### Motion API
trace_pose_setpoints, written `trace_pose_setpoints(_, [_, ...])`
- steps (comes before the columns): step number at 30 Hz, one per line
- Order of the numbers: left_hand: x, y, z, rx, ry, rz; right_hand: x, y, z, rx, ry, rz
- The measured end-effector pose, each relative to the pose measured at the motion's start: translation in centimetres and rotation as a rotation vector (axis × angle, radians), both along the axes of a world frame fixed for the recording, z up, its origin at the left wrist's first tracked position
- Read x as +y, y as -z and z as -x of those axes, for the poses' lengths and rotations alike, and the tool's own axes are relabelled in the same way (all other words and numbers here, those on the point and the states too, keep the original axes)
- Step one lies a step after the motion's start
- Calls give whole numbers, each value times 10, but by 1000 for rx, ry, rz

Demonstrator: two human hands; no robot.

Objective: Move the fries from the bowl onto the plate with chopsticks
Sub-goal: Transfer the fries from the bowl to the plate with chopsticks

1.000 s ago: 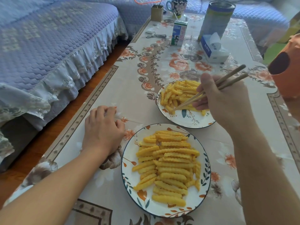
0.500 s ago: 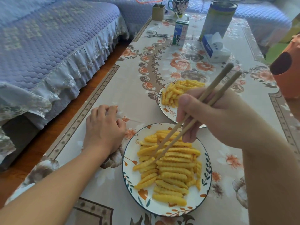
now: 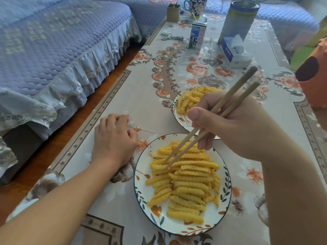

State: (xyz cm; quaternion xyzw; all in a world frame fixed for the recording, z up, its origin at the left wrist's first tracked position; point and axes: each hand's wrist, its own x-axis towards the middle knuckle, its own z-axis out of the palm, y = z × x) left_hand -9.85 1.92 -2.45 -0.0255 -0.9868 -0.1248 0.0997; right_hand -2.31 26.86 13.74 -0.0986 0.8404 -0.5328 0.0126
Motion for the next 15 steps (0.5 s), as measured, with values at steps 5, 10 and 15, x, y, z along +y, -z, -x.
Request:
trace_pose_setpoints(5, [1,-2,-1,-2,3,-4,-2,2,2,-6,-21,-25])
trace_pose_setpoints(10, [1,-2,0,-4,1,-7,-2,2,1,8,-28,-49])
trace_pose_setpoints(15, [0,-2,0,-9,-1,0,-1,2,0,-28,-72,-60])
